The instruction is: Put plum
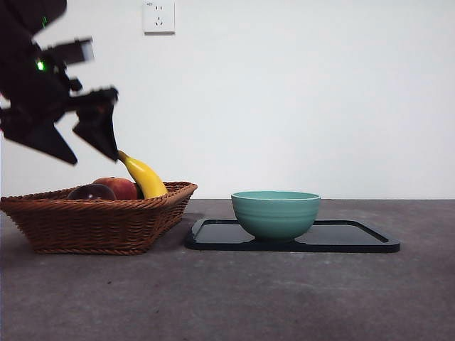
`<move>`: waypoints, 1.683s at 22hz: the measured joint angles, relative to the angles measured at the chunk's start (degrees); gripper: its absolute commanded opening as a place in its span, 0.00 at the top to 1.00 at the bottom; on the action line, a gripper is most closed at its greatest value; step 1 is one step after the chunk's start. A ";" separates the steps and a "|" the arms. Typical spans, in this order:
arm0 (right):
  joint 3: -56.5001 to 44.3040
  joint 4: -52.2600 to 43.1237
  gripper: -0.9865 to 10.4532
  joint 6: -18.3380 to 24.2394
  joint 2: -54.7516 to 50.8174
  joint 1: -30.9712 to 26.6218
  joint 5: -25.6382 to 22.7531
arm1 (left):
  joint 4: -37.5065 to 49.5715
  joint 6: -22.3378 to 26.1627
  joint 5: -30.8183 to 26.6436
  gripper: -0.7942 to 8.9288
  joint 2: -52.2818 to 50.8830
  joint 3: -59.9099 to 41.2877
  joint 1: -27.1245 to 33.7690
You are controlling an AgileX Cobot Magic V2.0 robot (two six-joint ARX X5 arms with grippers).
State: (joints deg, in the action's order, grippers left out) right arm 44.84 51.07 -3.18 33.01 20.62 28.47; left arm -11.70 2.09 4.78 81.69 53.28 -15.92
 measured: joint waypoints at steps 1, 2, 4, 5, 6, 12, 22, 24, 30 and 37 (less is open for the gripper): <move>0.00 0.02 0.73 0.00 0.00 0.00 0.00 | -0.37 -0.02 0.04 0.53 -1.33 0.00 -0.09; 0.00 0.00 0.73 0.00 0.00 0.00 0.00 | -0.87 -0.02 0.35 0.53 -2.78 0.00 -0.22; 0.00 0.00 0.73 0.00 0.00 0.00 0.00 | -2.21 -0.04 2.01 0.53 -5.62 0.00 -0.42; 0.00 0.00 0.73 0.00 0.00 0.00 -0.02 | -3.08 -0.07 3.26 0.53 -7.32 0.00 -0.50; 0.00 0.00 0.73 0.00 0.00 0.00 0.00 | -3.80 -0.07 4.48 0.53 -8.68 0.00 -0.52; 0.00 -1.01 0.73 0.00 0.00 0.00 0.00 | -9.53 -1.18 13.70 0.53 -17.94 0.00 -0.72; 0.00 -1.40 0.73 0.00 0.00 0.00 -0.02 | -24.00 -1.55 27.04 0.53 -29.68 0.00 -0.77; 0.00 -1.40 0.73 0.00 0.00 0.00 -0.02 | -26.97 -1.53 28.37 0.53 -31.02 0.00 -0.77; 0.00 -1.40 0.73 -0.02 0.00 0.00 -0.02 | -35.34 -0.59 30.38 0.53 -32.92 0.00 -0.77; 0.00 -1.40 0.73 -0.02 0.00 0.00 -0.02 | -38.42 1.75 31.65 0.53 -33.00 0.00 -0.77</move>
State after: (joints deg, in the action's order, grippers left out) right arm 44.84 49.67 -3.20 33.01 20.62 28.45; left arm -50.13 3.84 36.42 48.69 53.28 -16.69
